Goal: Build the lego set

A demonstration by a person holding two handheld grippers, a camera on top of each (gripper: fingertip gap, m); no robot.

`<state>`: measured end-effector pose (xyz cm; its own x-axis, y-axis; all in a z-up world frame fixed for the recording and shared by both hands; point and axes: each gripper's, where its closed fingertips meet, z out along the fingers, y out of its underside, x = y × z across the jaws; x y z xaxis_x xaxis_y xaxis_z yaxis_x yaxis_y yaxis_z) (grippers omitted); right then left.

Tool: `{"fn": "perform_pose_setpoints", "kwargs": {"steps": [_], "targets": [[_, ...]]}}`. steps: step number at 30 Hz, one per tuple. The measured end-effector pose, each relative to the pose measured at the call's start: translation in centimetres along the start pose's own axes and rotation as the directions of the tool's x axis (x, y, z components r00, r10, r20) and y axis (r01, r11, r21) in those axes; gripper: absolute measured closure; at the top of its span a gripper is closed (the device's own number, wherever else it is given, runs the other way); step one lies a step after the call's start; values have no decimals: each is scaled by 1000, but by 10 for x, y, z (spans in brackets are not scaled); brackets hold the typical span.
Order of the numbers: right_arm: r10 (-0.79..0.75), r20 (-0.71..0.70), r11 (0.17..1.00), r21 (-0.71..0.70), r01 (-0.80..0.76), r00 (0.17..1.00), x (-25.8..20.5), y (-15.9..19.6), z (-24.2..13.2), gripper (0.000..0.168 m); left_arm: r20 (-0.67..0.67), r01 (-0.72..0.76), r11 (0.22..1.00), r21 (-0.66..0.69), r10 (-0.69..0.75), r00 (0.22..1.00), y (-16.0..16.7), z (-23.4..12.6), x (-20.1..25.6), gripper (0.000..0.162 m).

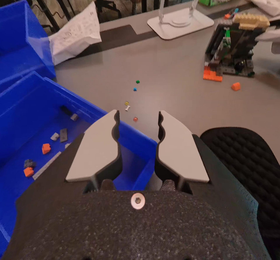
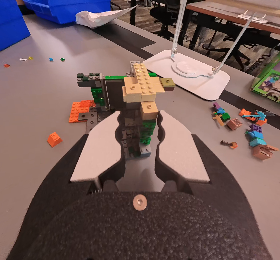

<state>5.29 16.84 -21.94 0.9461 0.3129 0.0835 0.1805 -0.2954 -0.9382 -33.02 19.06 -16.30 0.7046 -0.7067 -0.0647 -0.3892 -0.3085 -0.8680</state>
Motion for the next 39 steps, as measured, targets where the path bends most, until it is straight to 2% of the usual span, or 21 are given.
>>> {"fn": "perform_pose_setpoints", "kwargs": {"steps": [4,7,10,15,17,20,22,25,28,31,35,39], "targets": [[2,-2,1000,-14,-2,1000,0,3,1,126,8,-66,993,-103,67,998,26,6,13,113],[-5,-8,1000,-22,5,1000,1,5,2,126,61,-107,989,-102,114,992,27,8,6,128],[-7,-12,1000,-27,7,1000,1,6,3,126,47,-96,991,-91,100,994,26,9,2,142],[-10,-15,999,-36,9,1000,3,7,7,126,19,-91,993,-77,93,995,26,13,0,150],[-12,-17,999,-38,11,1000,4,7,9,126,15,-83,993,-80,84,996,26,13,1,149],[-18,-20,999,-44,17,1000,5,7,11,126,25,-82,992,-98,85,996,27,11,6,136],[-20,-20,999,-48,19,1000,4,8,12,126,64,-96,989,-110,104,993,27,8,8,128],[-19,-21,999,-51,18,1000,4,9,13,126,114,-96,991,-90,106,988,22,-1,9,124],[-18,-22,998,-55,17,1000,4,10,13,126,179,-105,987,-124,126,976,27,-7,3,119],[-18,-21,998,-59,17,1000,3,11,13,126,173,-90,986,-141,114,978,36,-2,1,121],[-17,-22,998,-63,16,1000,3,12,14,126,131,-82,989,-126,99,986,36,3,3,132],[-16,-25,998,-69,14,1000,4,13,15,127,121,-92,987,-129,108,987,35,5,-5,131]]}}
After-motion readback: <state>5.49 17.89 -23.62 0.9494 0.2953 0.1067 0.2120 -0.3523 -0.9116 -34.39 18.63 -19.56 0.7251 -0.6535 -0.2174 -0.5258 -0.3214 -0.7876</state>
